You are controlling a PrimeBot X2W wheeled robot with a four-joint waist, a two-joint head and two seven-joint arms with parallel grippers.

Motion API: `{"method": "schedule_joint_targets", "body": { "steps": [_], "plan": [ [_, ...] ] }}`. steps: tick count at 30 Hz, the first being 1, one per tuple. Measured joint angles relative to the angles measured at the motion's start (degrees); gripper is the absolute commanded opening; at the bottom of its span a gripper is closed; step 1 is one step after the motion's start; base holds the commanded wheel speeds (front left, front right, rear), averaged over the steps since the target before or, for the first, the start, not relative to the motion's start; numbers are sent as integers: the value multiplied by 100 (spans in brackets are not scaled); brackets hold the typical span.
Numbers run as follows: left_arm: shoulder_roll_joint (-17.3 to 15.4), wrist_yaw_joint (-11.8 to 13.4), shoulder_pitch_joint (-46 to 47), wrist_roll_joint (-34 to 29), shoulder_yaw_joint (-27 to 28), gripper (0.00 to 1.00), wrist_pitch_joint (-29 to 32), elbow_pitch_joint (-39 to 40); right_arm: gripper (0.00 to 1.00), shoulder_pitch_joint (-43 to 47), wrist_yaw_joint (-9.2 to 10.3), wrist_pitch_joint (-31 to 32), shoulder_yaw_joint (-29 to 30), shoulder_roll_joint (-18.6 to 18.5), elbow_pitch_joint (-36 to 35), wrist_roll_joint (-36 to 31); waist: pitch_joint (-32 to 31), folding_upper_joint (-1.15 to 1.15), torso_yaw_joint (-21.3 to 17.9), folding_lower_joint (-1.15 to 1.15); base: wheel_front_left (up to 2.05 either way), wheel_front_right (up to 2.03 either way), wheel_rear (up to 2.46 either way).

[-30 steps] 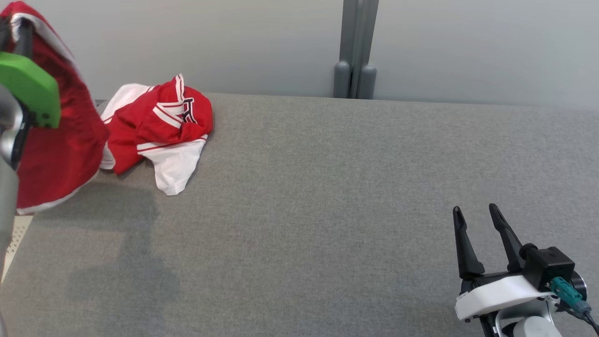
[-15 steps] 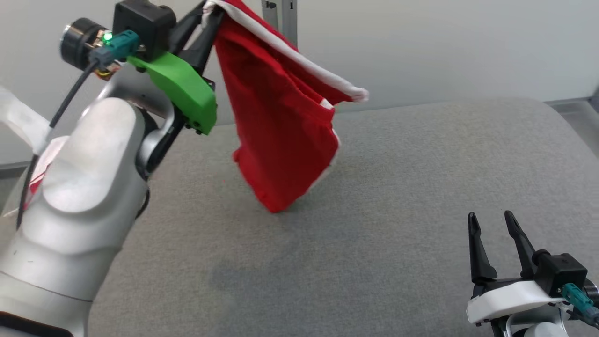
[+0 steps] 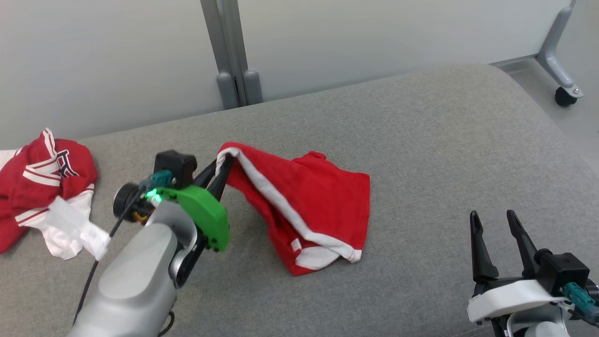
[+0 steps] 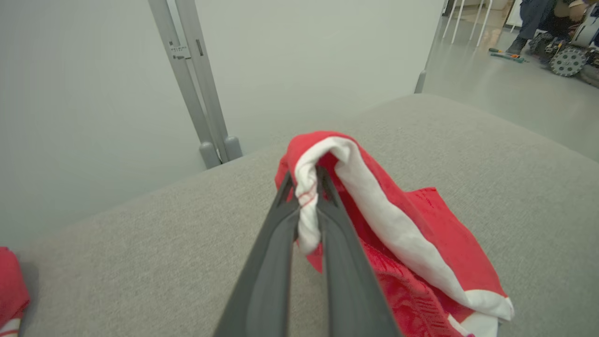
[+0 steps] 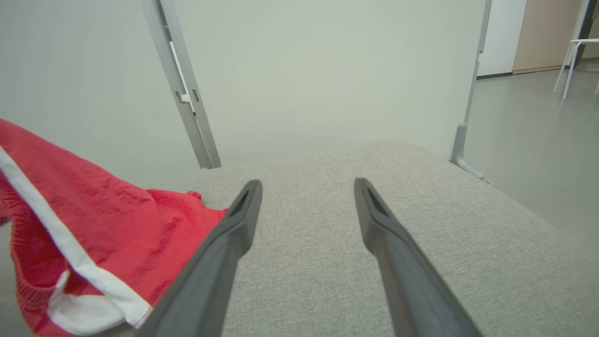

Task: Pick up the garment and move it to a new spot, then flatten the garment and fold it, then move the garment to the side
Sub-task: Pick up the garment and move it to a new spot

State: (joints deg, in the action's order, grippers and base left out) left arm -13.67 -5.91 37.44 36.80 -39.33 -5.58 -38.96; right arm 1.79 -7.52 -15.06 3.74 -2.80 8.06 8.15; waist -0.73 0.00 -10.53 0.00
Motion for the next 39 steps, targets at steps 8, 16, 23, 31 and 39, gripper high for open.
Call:
{"method": "schedule_joint_targets", "body": {
  "steps": [8, 16, 23, 31, 39],
  "plan": [
    [-27, 580, -644, -131, -23, 0, -512, -1218, 100, -18, 0, 1, -52, 0, 15, 37, 166, 0, 164, 0, 0, 0, 0],
    [220, 711, -785, -124, -10, 8, -781, -1822, 100, -103, 0, 1, -143, 0, 76, 49, 305, 0, 456, 0, 0, 0, 0],
    [382, 591, -875, -29, 142, 100, -920, -1902, 100, -151, 0, 1, -211, 0, 132, 44, 260, 0, 594, 0, 0, 0, 0],
    [301, 756, -1677, -13, 969, 100, -947, -815, 100, -55, 0, 1, -177, 0, 172, 23, 24, 0, 675, 0, 0, 0, 0],
    [421, 1004, -2791, -398, 2024, 100, -955, 641, 100, 41, 0, 1, -179, 0, 187, 8, -220, 0, 782, 0, 0, 0, 0]
  ]
}}
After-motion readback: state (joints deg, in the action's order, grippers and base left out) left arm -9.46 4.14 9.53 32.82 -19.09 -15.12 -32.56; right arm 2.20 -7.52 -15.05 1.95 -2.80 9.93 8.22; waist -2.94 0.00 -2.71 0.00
